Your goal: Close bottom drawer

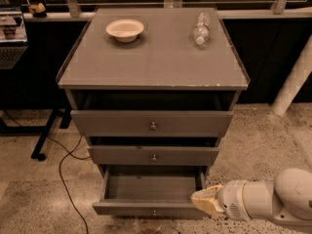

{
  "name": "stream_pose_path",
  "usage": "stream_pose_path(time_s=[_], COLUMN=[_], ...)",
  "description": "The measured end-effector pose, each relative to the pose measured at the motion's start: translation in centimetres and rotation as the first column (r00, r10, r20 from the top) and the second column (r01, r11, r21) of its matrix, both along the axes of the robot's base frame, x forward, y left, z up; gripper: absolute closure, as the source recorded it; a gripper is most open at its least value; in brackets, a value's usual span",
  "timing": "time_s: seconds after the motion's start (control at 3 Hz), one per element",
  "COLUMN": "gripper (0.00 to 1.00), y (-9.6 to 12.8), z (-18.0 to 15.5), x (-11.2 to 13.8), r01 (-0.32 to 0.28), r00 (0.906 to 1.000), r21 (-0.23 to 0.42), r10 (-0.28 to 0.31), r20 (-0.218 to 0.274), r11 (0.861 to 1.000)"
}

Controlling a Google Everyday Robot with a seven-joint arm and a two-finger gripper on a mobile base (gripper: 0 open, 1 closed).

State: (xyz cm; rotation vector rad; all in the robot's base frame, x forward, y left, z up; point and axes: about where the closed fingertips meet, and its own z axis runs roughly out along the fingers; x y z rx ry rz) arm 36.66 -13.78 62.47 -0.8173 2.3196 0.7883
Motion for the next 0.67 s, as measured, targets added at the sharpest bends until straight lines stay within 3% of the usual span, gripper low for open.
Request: stream_pose_path(time_s=[0.67], gripper=[1.0], y=[0.5], z=[-7.0], x=[2.5], r01=[0.024], r00=[0.9983], r21=[0.047], r10=[-0.021], r20=[-0.055], r11=[0.999])
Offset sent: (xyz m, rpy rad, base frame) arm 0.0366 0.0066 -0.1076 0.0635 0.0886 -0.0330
